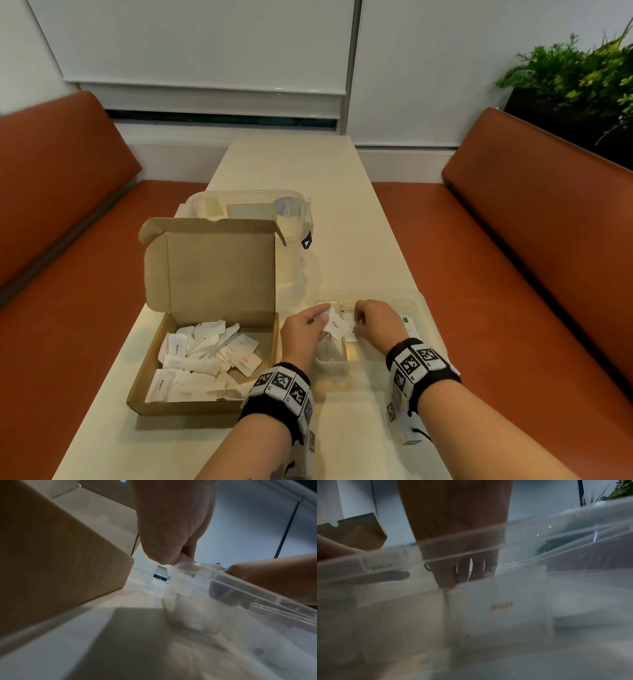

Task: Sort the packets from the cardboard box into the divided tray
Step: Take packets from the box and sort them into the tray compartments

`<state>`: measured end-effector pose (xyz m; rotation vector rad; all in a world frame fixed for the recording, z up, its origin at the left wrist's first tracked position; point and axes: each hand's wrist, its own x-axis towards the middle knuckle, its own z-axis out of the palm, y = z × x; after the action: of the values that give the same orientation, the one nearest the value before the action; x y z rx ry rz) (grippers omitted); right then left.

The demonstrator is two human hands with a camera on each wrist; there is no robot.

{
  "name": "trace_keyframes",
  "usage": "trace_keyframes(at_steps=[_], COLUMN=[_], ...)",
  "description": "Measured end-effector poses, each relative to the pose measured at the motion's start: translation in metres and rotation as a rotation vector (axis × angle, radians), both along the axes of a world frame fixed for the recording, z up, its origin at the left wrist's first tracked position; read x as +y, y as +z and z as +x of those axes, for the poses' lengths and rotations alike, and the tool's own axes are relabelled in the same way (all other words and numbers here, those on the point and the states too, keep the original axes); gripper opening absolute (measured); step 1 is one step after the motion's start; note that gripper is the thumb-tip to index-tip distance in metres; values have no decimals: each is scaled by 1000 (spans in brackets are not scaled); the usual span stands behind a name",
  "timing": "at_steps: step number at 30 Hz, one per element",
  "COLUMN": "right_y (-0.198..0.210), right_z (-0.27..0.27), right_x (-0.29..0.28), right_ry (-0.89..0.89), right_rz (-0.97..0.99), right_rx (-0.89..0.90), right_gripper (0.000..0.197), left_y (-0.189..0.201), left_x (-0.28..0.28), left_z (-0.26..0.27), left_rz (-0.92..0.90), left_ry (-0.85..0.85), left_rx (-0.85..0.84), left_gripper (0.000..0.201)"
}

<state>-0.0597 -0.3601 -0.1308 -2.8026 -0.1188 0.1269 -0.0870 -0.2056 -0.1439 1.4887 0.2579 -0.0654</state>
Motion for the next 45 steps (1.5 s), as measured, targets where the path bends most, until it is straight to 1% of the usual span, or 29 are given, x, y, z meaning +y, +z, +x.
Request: trace_keyframes(at_steps=[1,3,5,8,10,12,14,17,20,22,27,30,33,37,41,43,45], right_y=[3,10,17,22,24,26,26,22,15,11,3,0,0,0,0,1,5], right_z=[0,0,-2,-5,-5,-1,3,6,5,5,6,4,4,6,7,7,6], right_x=[0,3,8,14,13,8,0,-10,-9,-5,0,0,1,2,1,0,0], right_ry=[-42,-133,-160,-124,-118,-136,-158,-168,-125,-91,-34,33,75,107,107,85,23], right_rz=[93,330,542,654,678,610,464,258,176,129,24,-55,-94,-145,-166,-122,15], right_rx=[-24,-32,60,196,200,139,70,78,158,177,111,74,49,4,-9,-12,-42], right_gripper=[7,19,25,13,11,8,4,3,6,8,8,11,16,10,12,13,13], left_y=[0,1,2,3,4,4,3,2,2,1,0,1,2,2,3,4,6], left_x=[0,-1,-1,-3,-3,-3,-2,-1,0,-1,0,0,0,1,1,1,0], left_z=[0,0,0,0,0,0,0,-1,-1,0,0,0,0,-1,0,0,0], left_rz=[-3,-12,-33,-66,-75,-76,-92,-97,-62,-40,-7,0,14,30,61,79,76], left_ry=[-2,9,28,42,57,70,70,58,50,48,34,28,21,12,7,5,5], left_rx=[-1,-6,-9,-10,-13,-17,-7,0,-9,-11,-20,-22,-22,-19,-14,-18,-16], left_gripper=[25,25,25,25,25,25,26,27,28,28,28,29,29,29,29,29,30])
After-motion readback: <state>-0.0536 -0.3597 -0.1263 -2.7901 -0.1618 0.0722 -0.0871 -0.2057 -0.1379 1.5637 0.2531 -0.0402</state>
